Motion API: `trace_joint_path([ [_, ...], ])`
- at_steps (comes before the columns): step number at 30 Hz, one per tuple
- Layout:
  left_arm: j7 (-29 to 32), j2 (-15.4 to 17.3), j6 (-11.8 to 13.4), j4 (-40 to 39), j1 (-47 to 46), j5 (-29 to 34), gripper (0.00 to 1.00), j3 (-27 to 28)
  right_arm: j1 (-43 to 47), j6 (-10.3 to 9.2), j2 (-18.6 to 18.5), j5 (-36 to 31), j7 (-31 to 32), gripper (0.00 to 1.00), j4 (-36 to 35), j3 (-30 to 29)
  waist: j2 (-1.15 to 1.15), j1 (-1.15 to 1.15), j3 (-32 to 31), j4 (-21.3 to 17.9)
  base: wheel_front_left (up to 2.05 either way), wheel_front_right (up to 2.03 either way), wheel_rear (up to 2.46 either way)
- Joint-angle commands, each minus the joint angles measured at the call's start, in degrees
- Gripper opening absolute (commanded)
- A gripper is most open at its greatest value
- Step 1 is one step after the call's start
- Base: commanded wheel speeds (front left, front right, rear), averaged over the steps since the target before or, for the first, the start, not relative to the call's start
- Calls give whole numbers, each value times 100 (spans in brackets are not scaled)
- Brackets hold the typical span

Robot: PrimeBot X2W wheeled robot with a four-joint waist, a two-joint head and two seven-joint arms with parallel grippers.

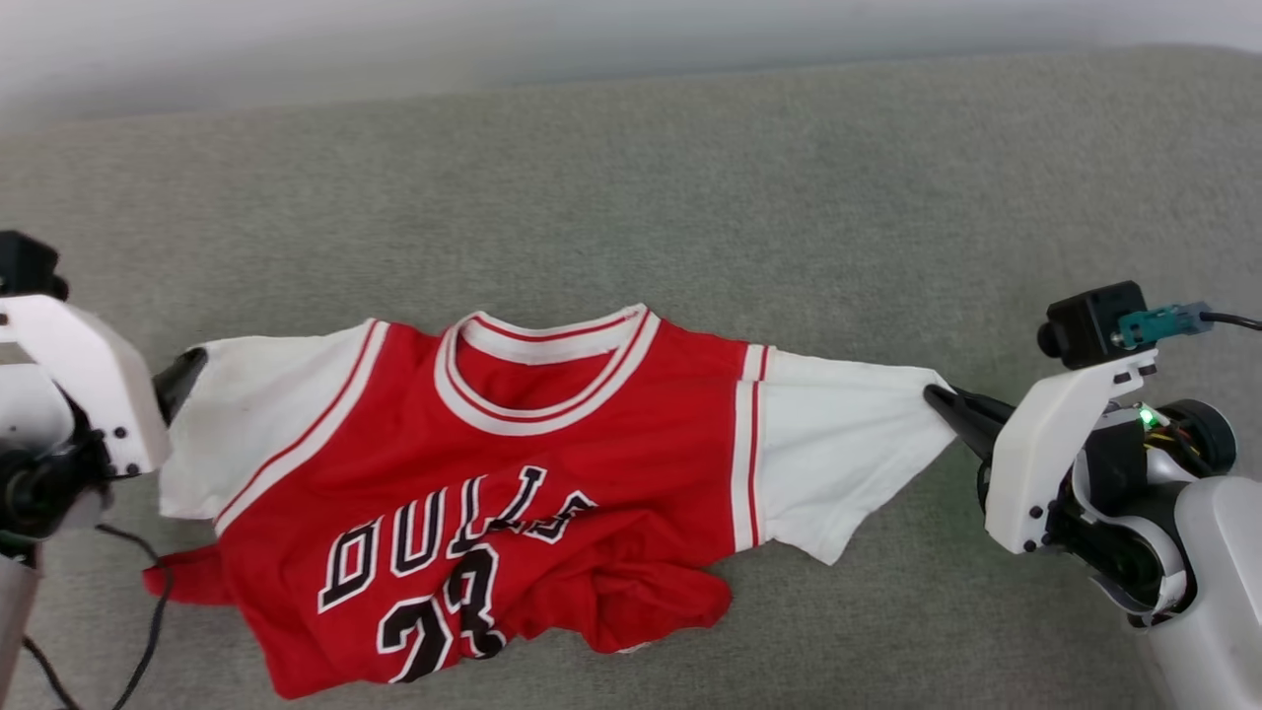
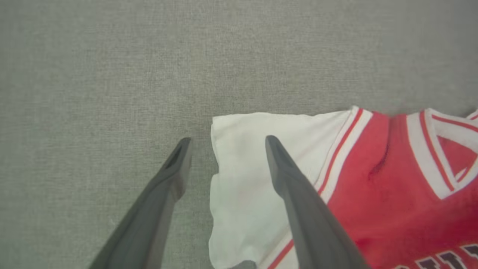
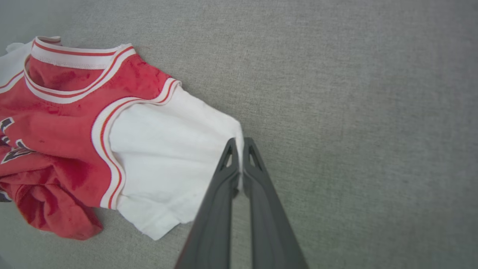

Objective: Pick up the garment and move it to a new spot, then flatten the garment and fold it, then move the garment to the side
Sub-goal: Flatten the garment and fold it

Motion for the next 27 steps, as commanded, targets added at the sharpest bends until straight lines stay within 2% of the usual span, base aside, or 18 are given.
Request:
trace_joint_path([
  [1,188,47,-27,104,-105,-90,100,-21,-123,0,19,34,-51,0,-35,43,0,-1,261,-241,0,0,0],
  [5,630,130,-63,408,-209,-228,100,-64,-161,-1,-27,56,-171,0,-56,114,0,-1,455,-350,0,0,0],
  [9,1052,-47,-124,732,-158,-434,100,-211,-204,-1,-38,97,-252,0,-14,163,0,-1,576,-416,0,0,0],
  [11,1277,-186,-126,878,-91,-506,40,-325,-222,-1,-60,96,-284,0,12,182,0,-1,604,-433,0,0,0],
  [12,1304,-251,-113,932,-69,-529,25,-359,-229,-1,-64,107,-305,0,29,186,0,-1,615,-440,0,0,0],
  [13,1327,-328,-106,983,-66,-571,0,-374,-239,-1,-70,114,-318,0,39,193,0,-1,625,-445,0,0,0],
  [16,1257,-515,-107,1103,-53,-632,0,-390,-278,-1,-104,132,-388,0,41,219,0,-1,631,-447,0,0,0],
  [19,1043,-560,-91,1195,-119,-556,0,-372,-310,-1,-139,152,-463,0,54,211,0,-1,596,-426,0,0,0],
  [27,121,-360,-37,1097,-776,63,0,-375,-469,-1,-323,-89,-747,0,309,15,0,-1,166,-239,0,0,0],
])
